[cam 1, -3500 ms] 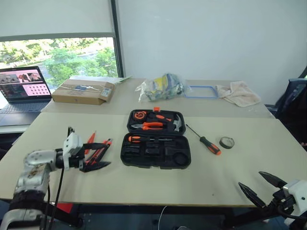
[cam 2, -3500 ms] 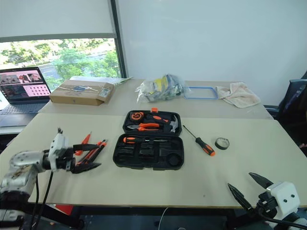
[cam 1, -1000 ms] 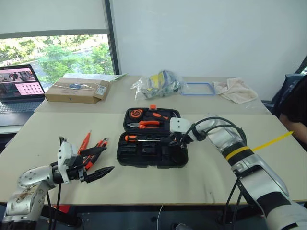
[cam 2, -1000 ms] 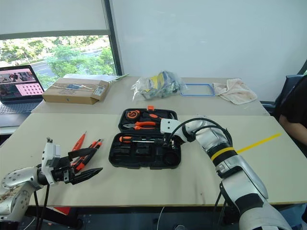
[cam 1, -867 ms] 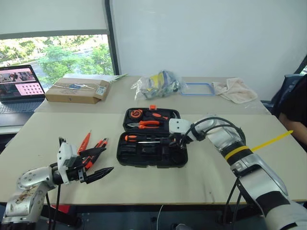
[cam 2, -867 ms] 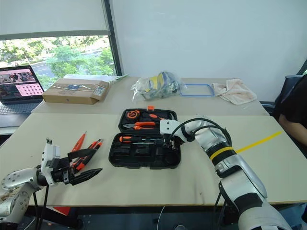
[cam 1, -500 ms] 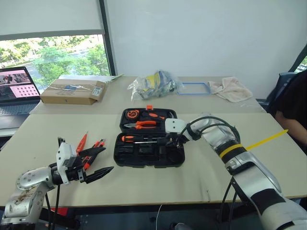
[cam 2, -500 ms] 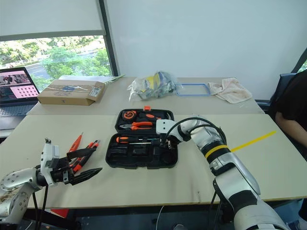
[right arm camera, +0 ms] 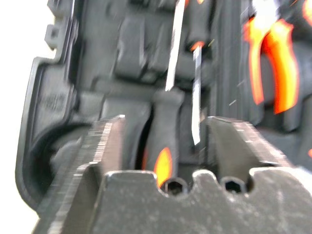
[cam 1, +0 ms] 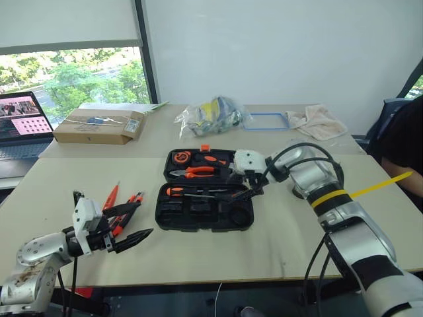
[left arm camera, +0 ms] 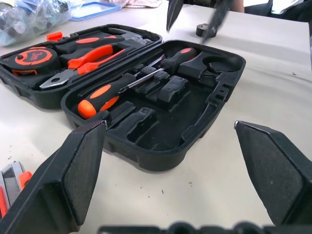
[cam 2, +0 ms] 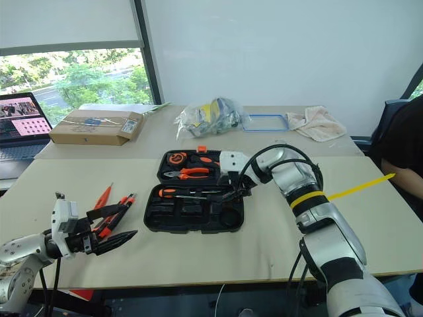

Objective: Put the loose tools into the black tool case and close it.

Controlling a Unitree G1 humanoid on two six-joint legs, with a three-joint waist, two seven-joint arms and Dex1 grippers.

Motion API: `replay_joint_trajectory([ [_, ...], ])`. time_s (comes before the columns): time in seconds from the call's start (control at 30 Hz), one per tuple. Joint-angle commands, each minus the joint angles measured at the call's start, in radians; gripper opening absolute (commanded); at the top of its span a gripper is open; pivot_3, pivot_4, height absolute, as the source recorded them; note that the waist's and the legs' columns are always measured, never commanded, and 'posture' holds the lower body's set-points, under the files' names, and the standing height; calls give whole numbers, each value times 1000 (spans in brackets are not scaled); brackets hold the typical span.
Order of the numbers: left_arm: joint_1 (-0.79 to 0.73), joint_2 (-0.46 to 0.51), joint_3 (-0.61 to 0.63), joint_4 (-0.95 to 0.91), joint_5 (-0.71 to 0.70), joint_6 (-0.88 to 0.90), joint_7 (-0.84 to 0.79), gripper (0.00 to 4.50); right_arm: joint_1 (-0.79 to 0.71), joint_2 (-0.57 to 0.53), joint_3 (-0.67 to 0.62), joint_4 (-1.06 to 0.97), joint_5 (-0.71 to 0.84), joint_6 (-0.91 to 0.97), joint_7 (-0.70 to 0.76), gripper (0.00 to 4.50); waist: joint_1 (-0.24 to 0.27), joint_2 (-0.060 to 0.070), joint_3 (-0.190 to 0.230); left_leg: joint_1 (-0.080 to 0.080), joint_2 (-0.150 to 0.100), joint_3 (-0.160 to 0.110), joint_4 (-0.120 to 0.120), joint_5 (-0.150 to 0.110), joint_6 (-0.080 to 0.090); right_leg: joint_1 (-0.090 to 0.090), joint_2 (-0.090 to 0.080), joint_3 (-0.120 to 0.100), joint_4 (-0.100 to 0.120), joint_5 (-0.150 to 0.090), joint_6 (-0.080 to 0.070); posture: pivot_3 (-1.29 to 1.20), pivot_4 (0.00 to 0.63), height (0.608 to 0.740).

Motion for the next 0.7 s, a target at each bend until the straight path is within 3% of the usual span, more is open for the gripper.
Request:
replay_joint_trajectory([
  [0.03,-6,6,18,-22,6,-24,5,4500,10,40,-20,42,-5,-58,-77,1529,0,0,0,0,0,0,0,0,0,0,0,0,0,0,0,0,150,740],
  [0.17,-16,6,14,-12,15,-27,2,4500,31,68,-2,112,-37,-113,-130,37,2,0,0,0,0,0,0,0,0,0,0,0,0,0,0,0,150,740],
  [0.6,12,14,25,-10,41,-26,5,4500,51,144,26,214,-88,-95,-186,37,-11,0,0,8,3,3,-4,4,-6,3,2,0,1,3,-5,0,150,740],
  [0.7,65,10,60,-16,35,-36,14,4500,46,155,-41,167,-16,-106,-192,37,-14,0,0,9,4,3,-5,4,-7,3,2,0,1,3,-7,0,150,740],
])
